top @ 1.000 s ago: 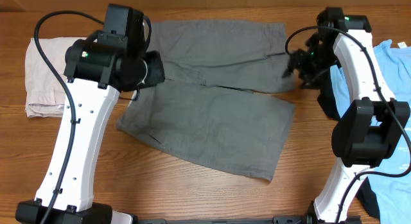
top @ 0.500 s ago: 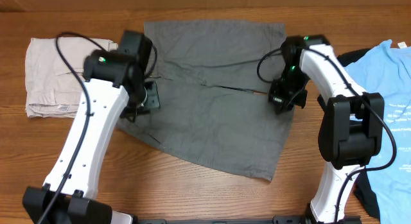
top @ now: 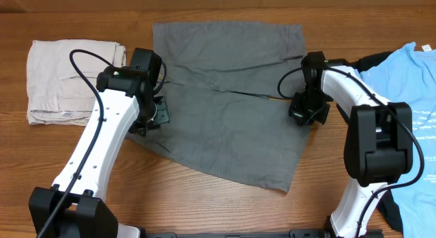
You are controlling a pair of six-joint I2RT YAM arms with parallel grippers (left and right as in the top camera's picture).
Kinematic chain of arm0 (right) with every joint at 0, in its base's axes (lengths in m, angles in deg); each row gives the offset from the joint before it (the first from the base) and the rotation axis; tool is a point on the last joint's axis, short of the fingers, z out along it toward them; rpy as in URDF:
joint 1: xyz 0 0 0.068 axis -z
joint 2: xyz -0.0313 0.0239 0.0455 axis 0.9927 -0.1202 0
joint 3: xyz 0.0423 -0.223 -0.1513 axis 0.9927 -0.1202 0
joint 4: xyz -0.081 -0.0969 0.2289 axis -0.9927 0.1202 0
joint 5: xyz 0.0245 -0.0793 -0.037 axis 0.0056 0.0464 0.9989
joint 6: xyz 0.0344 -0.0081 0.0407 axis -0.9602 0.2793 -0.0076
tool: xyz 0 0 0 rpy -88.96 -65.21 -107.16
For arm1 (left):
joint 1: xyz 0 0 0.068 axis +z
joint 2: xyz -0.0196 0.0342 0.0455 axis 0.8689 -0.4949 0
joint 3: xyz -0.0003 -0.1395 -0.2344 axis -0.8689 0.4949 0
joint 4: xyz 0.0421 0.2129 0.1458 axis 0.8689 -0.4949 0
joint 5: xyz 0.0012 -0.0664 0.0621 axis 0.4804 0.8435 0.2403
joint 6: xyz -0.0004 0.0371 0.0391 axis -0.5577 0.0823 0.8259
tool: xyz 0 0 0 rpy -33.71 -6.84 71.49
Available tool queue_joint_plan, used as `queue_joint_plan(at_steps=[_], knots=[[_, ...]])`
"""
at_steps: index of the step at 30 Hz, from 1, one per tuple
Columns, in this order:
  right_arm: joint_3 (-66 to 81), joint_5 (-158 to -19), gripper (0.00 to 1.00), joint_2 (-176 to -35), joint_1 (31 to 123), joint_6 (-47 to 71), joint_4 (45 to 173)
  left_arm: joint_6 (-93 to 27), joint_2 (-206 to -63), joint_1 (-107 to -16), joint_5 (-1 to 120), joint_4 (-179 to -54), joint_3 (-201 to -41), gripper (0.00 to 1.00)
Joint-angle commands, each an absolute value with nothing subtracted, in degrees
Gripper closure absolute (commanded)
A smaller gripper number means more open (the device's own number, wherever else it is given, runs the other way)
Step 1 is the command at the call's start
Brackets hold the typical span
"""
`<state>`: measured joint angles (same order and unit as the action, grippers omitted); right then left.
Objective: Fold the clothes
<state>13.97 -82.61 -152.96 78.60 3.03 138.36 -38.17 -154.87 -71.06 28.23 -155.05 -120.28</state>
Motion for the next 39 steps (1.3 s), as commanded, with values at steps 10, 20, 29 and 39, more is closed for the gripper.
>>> queue_joint_plan(at_steps=[10,20,29,39], knots=[[13.5,-83.8,0.96,-155.3,84.7,6.6,126.3,-34.2,-154.0,-61.9,31.9,-153.6,-118.9,0.96],[32.0,-83.7,0.96,-153.4,84.7,6.3,147.4,-32.6,-144.9,-61.8,34.2,-154.8,-118.9,0.96],[35.2,-86.8,0.96,-144.6,81.4,3.1,165.6,-34.1,-130.6,-61.8,34.1,-160.6,-118.9,0.87],[19.7,-86.2,0.92,-125.4,76.3,-5.3,167.0,-34.1,-130.9,-61.8,33.8,-162.0,-118.8,0.82]])
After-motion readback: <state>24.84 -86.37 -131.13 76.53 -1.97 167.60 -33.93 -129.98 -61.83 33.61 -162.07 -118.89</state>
